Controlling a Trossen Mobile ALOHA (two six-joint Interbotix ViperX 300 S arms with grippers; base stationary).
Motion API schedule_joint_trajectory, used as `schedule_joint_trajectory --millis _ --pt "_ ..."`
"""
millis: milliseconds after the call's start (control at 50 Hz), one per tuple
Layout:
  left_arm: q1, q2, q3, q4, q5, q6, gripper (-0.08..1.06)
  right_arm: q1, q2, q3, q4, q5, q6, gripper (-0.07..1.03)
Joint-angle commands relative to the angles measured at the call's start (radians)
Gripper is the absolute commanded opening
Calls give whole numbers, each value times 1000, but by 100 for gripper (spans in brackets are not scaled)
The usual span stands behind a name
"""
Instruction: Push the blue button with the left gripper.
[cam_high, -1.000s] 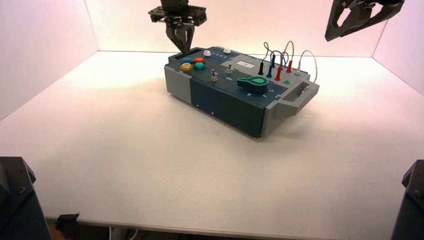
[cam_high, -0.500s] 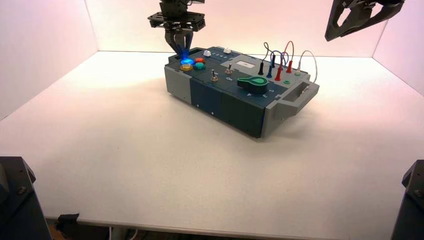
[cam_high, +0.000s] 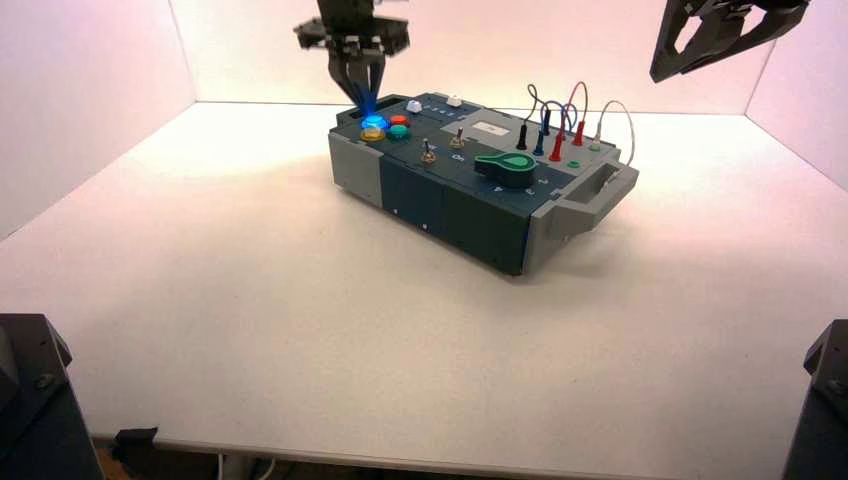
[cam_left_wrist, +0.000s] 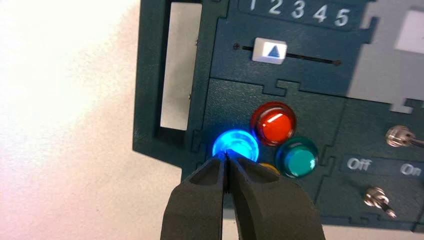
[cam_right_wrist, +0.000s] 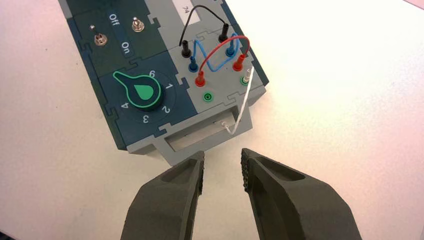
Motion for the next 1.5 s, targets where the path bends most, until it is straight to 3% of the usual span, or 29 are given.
schedule_joint_trajectory --millis 20,240,480,560,720,1040,1260,1500 --pt "3 -126 17 -2 -3 5 -3 -2 -6 -18 0 -5 2 41" --pt "2 -265 132 -14 -46 6 -3 -2 -6 -20 0 -6 2 41" --pt "-12 -476 305 -32 -129 6 0 -2 -8 -20 0 -6 2 41" --pt "-14 -540 353 -43 -140 2 8 -2 -9 -20 0 -5 2 41" --pt "-14 -646 439 -60 -141 -9 39 -2 -8 -18 0 -6 2 41" --pt "-14 -782 623 -60 -175 -3 62 -2 -8 -15 2 -6 2 41" --pt "-15 -856 729 -58 -258 3 64 -2 -6 -14 2 -8 2 41" --pt "-15 -838 750 -54 -272 6 64 2 6 -9 2 -9 2 41"
